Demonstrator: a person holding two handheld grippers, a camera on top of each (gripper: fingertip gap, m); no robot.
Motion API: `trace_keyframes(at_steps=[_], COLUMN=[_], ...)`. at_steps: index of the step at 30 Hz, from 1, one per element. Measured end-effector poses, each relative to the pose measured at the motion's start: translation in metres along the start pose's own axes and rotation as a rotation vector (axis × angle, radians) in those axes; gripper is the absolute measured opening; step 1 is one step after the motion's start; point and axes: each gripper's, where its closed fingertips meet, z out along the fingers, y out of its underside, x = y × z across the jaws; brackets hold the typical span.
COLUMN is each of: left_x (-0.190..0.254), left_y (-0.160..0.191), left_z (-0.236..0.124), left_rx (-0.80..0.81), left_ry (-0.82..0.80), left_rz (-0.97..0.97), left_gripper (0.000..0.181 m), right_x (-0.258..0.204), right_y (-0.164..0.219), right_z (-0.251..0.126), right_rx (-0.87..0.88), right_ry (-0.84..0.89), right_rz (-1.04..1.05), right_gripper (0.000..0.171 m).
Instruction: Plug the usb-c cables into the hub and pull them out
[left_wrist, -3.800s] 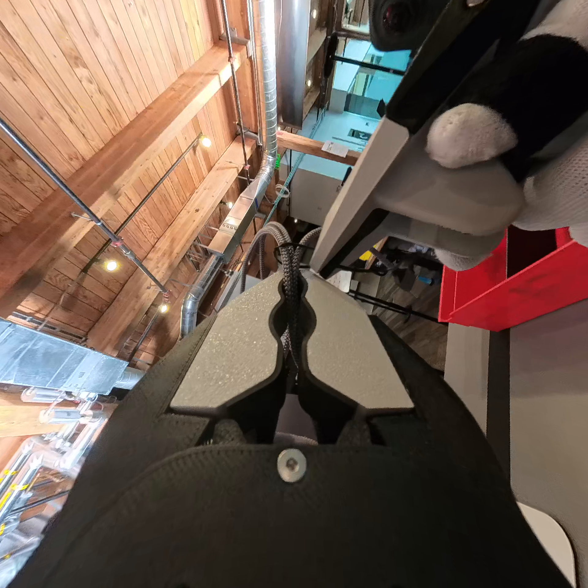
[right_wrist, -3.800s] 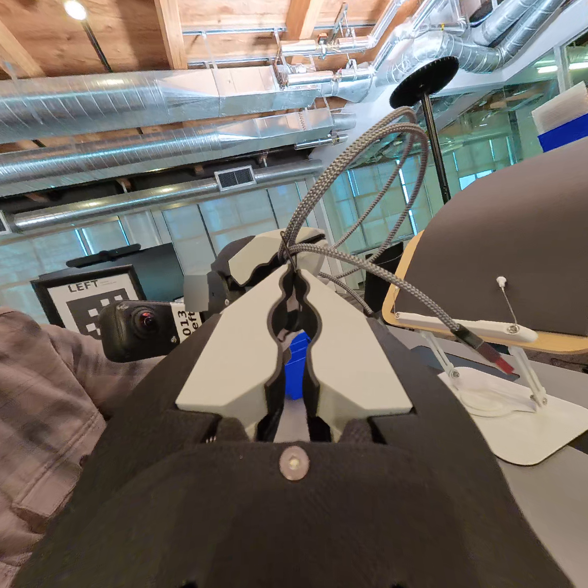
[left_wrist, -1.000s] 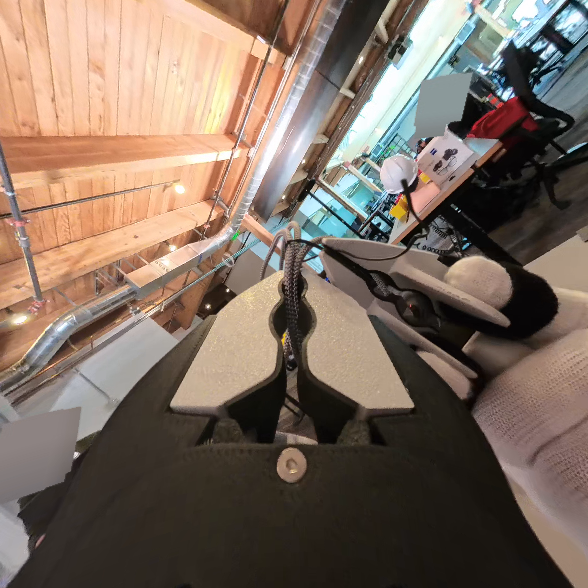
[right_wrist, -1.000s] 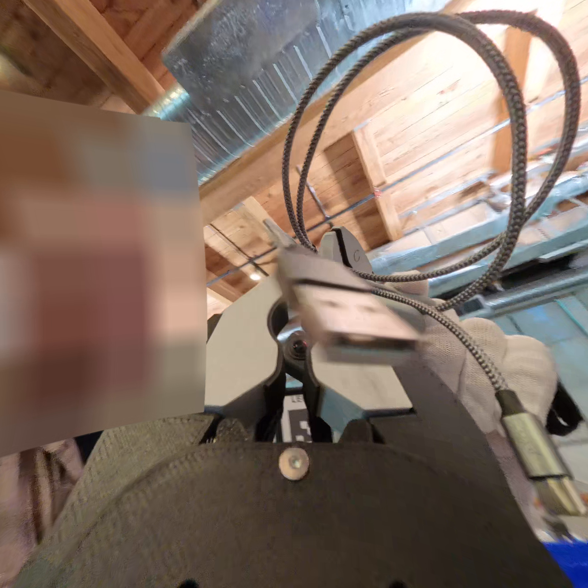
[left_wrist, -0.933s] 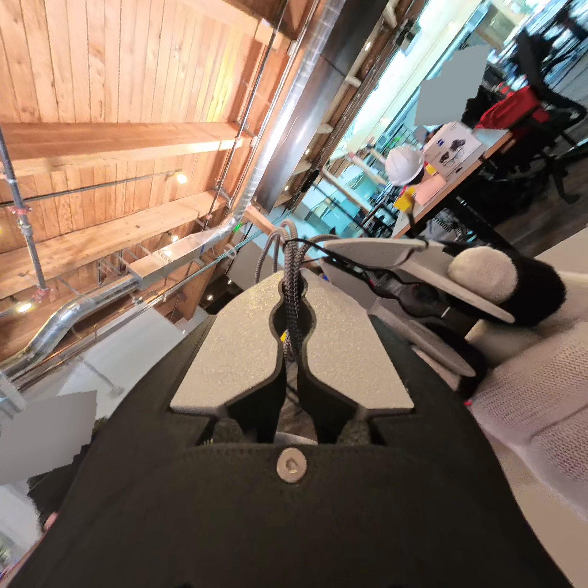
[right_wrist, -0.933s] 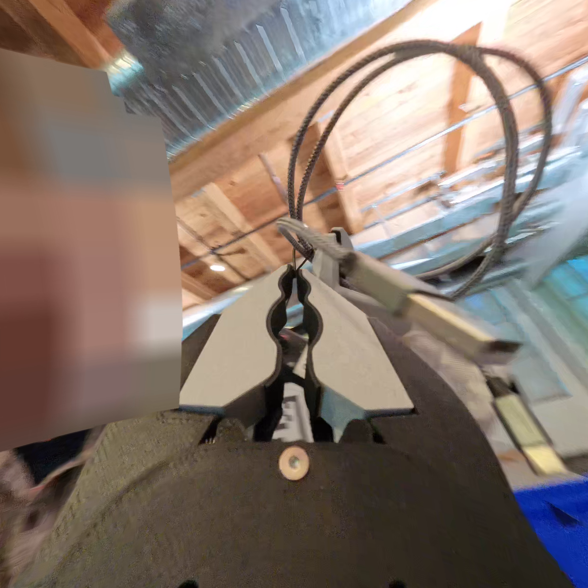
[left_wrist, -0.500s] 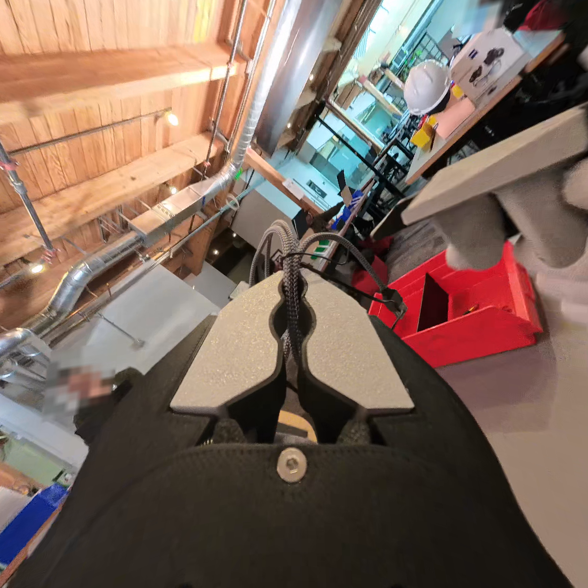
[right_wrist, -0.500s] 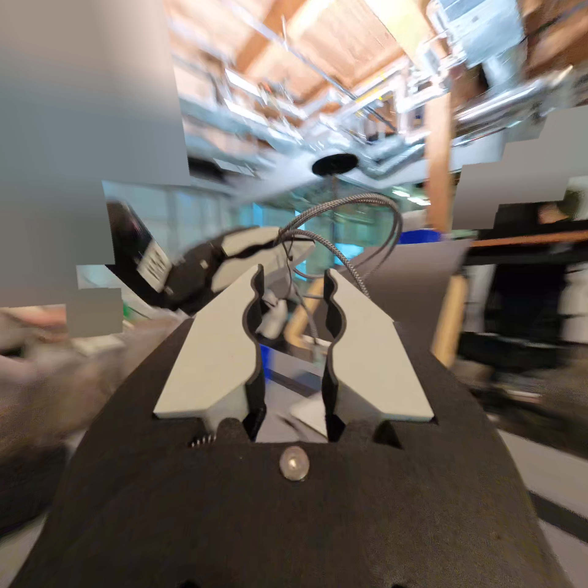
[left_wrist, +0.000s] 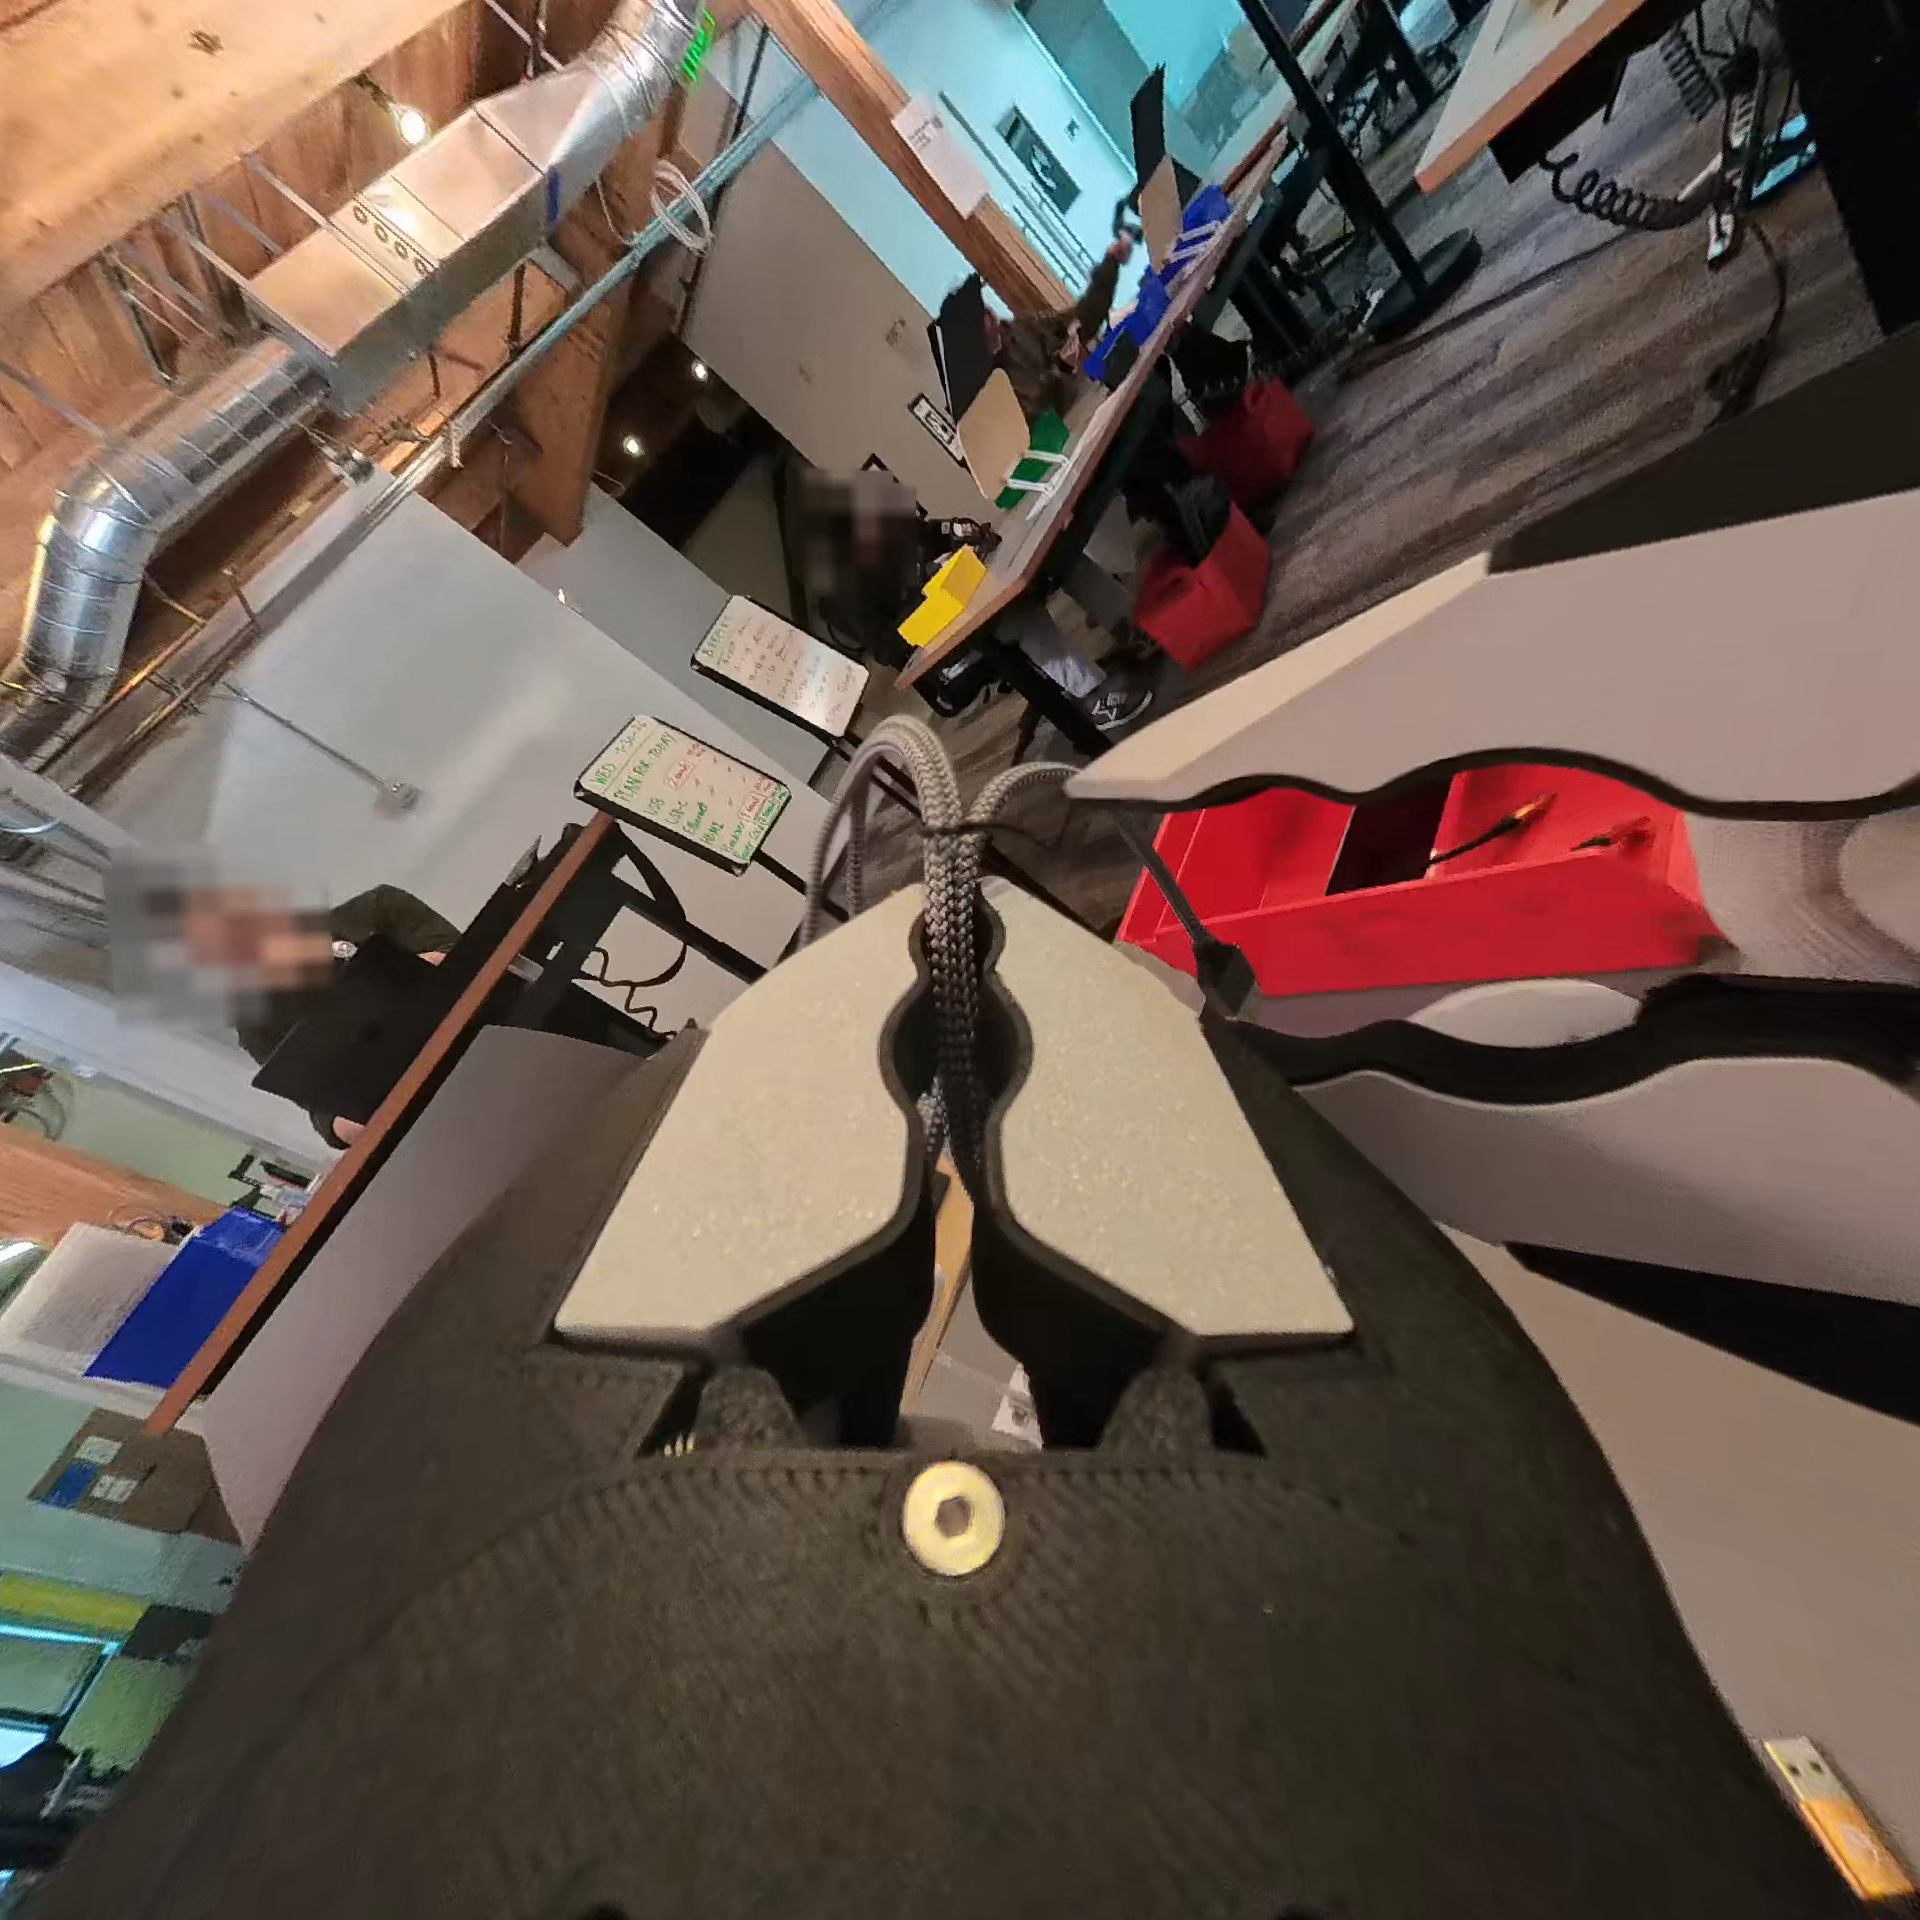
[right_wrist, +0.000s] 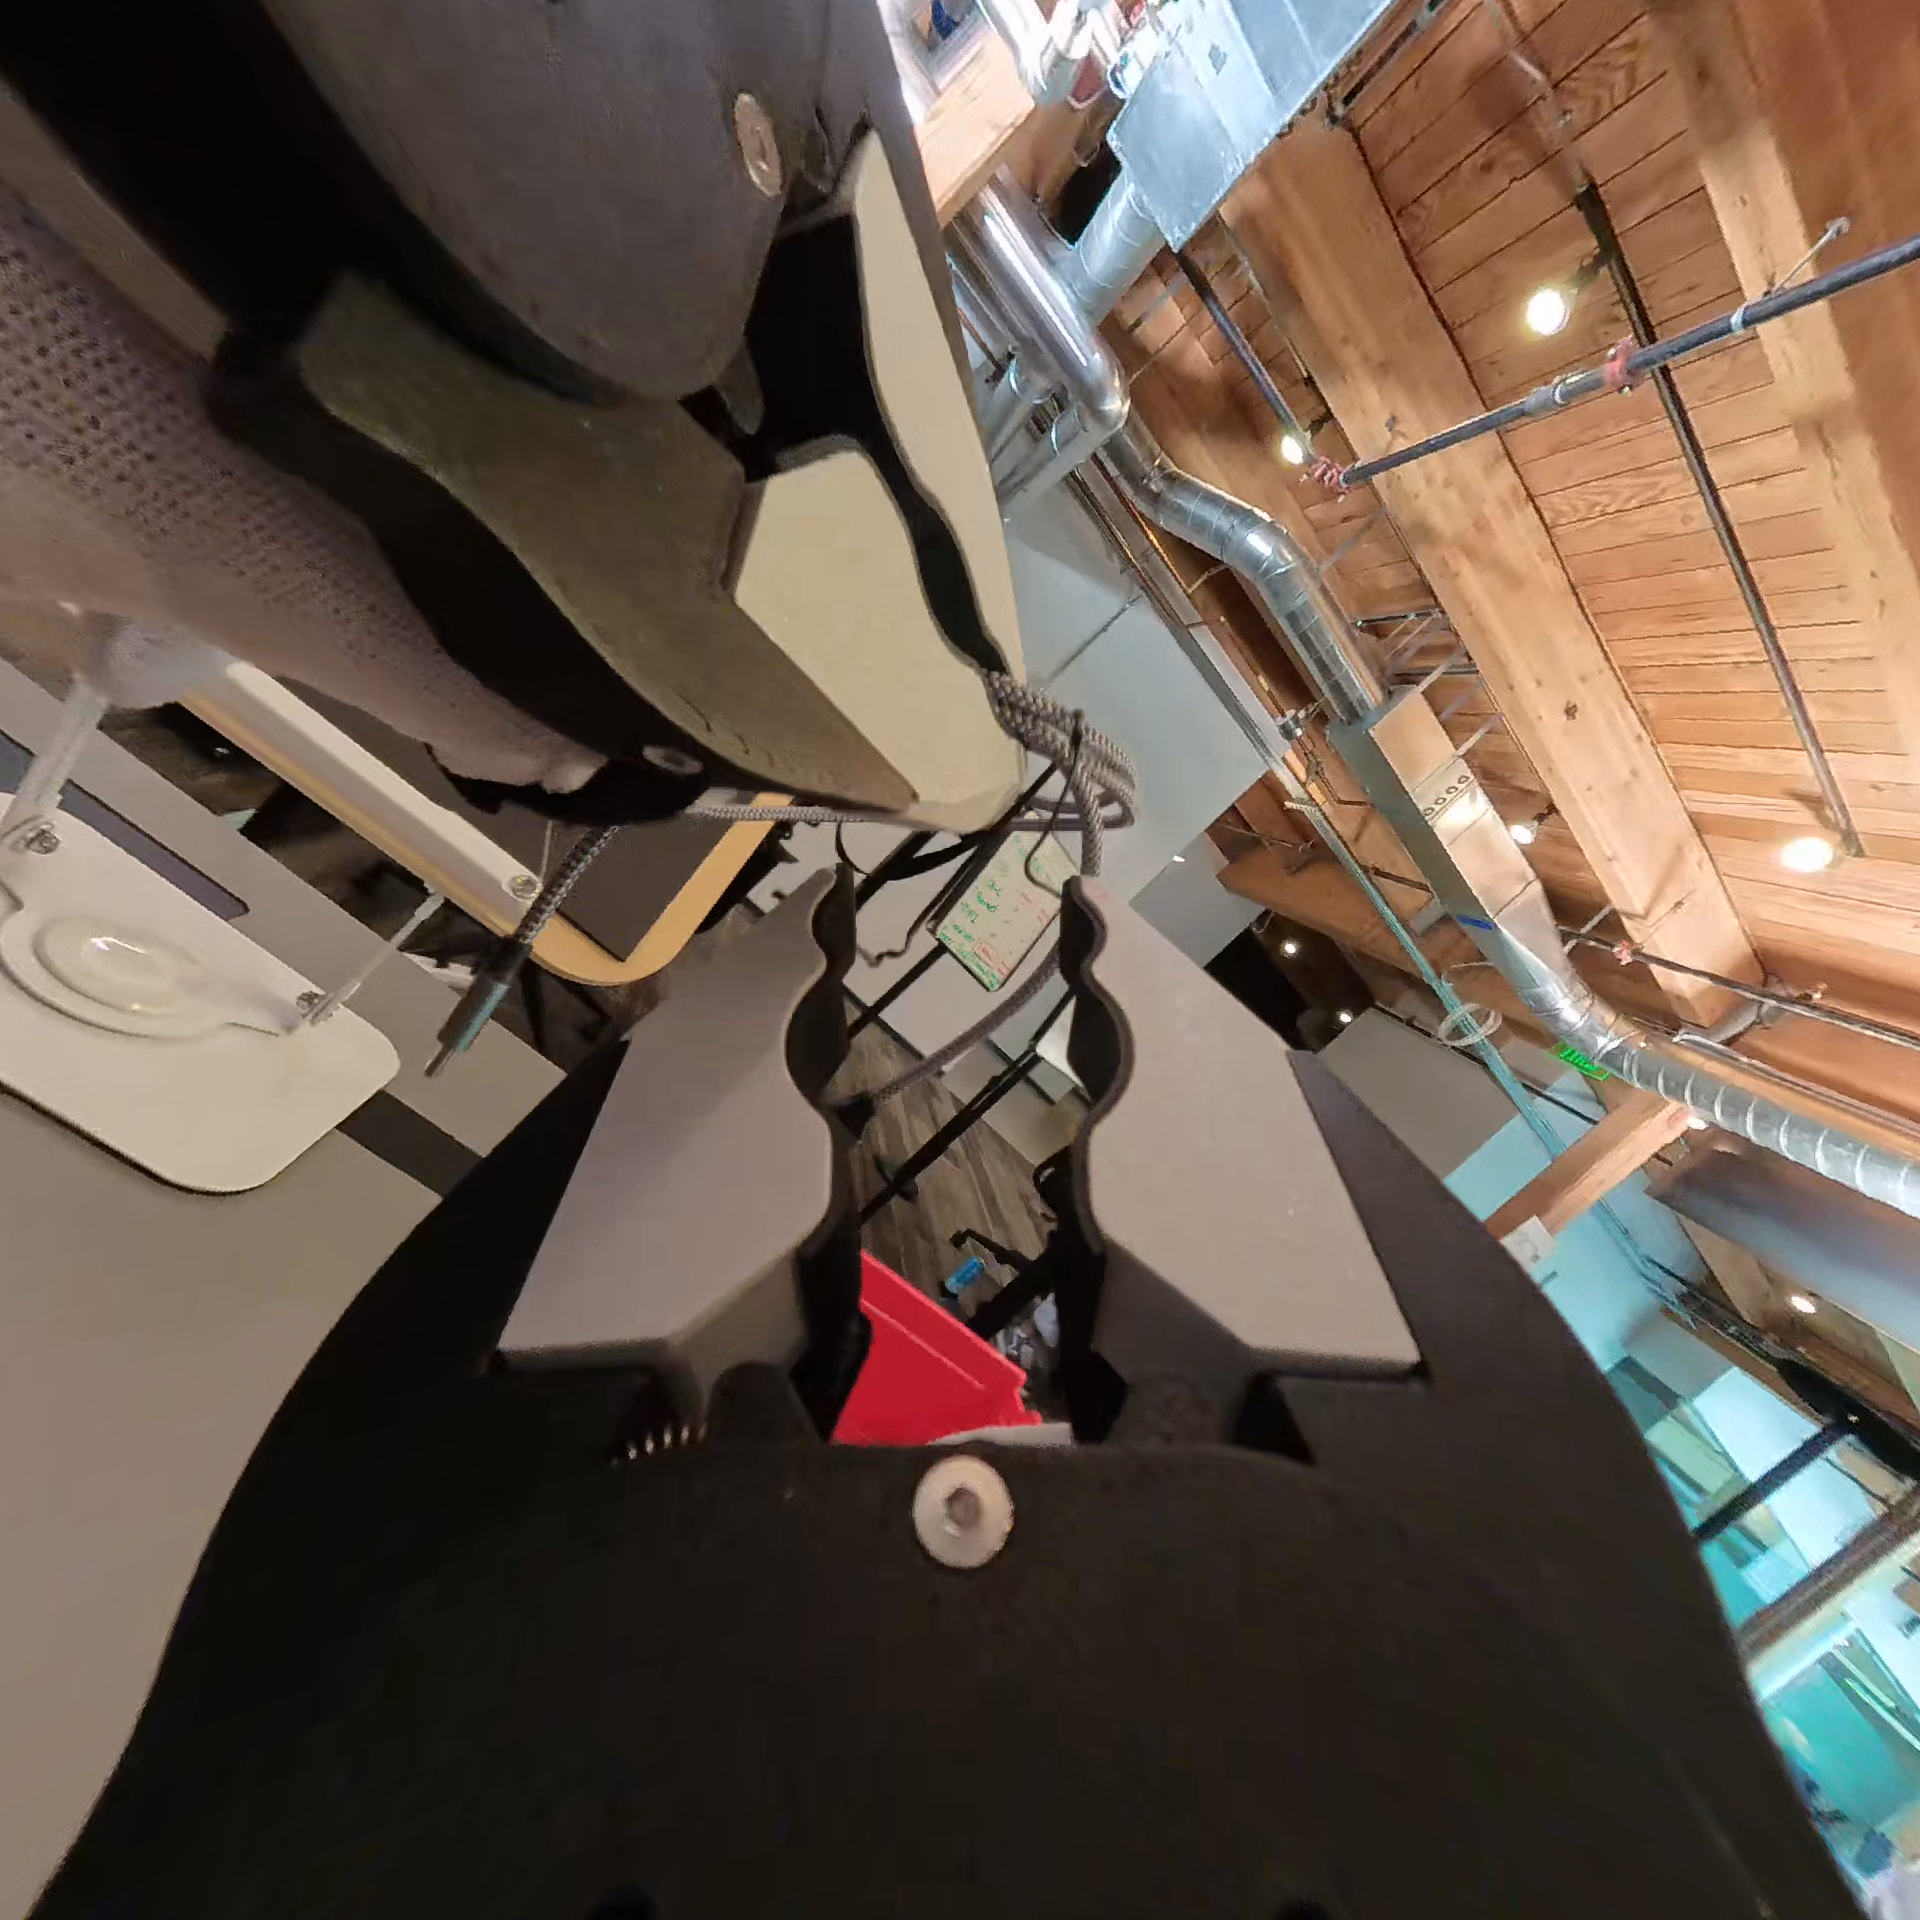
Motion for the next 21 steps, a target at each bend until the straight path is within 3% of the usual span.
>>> trace_keyframes(at_steps=[13, 21], left_x=[0.007, 0.012], left_y=[-0.002, -0.009], left_z=[0.002, -0.001], left_rx=[-0.049, -0.051], left_ry=[0.025, 0.058], left_rz=[-0.02, -0.042], left_gripper=[0.002, 0.003], right_x=[0.007, 0.011], right_y=[0.003, 0.003], right_z=[0.003, 0.004], right_rx=[-0.001, 0.015], right_ry=[0.087, 0.104], right_rz=[0.008, -0.003], right_gripper=[0.027, 0.008])
